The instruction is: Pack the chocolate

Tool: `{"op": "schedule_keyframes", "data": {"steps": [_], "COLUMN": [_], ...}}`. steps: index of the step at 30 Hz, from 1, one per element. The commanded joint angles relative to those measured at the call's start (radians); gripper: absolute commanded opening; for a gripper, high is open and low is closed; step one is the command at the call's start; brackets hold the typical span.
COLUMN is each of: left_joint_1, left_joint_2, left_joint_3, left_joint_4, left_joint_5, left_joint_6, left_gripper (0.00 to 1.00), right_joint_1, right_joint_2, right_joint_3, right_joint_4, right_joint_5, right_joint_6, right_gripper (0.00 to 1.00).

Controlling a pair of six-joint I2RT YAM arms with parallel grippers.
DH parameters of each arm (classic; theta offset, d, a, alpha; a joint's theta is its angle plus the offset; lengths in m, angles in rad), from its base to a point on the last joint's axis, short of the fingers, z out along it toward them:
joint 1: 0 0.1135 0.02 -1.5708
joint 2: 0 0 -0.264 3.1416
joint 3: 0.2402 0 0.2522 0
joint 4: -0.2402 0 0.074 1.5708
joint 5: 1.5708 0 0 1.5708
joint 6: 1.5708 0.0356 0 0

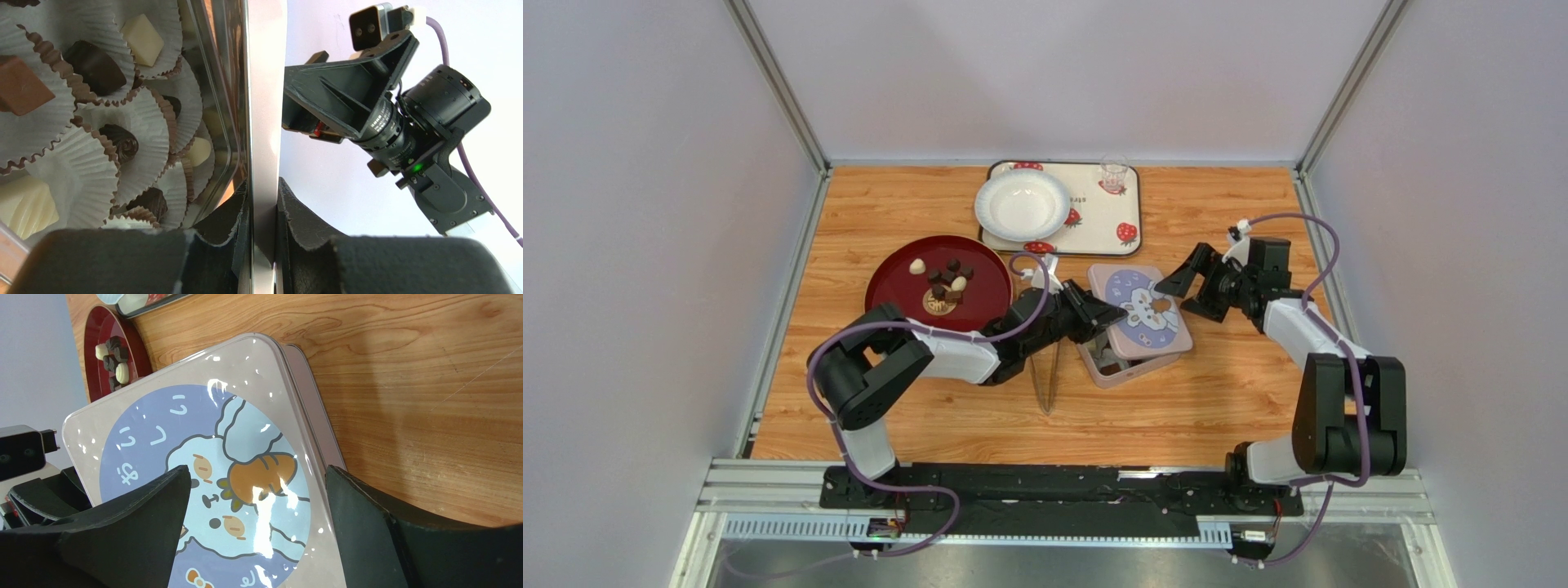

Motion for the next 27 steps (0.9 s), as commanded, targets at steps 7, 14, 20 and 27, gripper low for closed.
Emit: {"op": "schedule_keyframes", "data": {"steps": [7, 14, 20, 27], "left_joint_1": [-0.014, -0.014, -0.014, -0.023], "left_joint_2": [-0.056, -0.078, -0.139, -0.254], "left_joint_3": [-0.042, -0.064, -0.067, 0.001], "left_joint_4": [0.051, -0.019, -0.113, -0.458], "left_joint_5": [-0.023, -0.053, -0.056, -0.089], "left_joint_6": [0.032, 0.035, 0.059, 0.141], "left_gripper": [0.2, 0.4, 0.5, 0.57], "right_joint_1": [0.03, 0.047, 0.055, 0.055], "right_joint_2": [0.033, 0.019, 0.011, 0.016], "right_joint_3": [0.018, 0.024, 0.032, 0.035], "right_joint_4": [0.021, 0.018, 0.017, 0.017], "right_joint_5": [-0.013, -0.036, -0.036, -0.033], "right_joint_6": [-0.091, -0.111, -0.121, -0.132], "right_gripper": [0.83, 0.82, 0.82, 0.81]}}
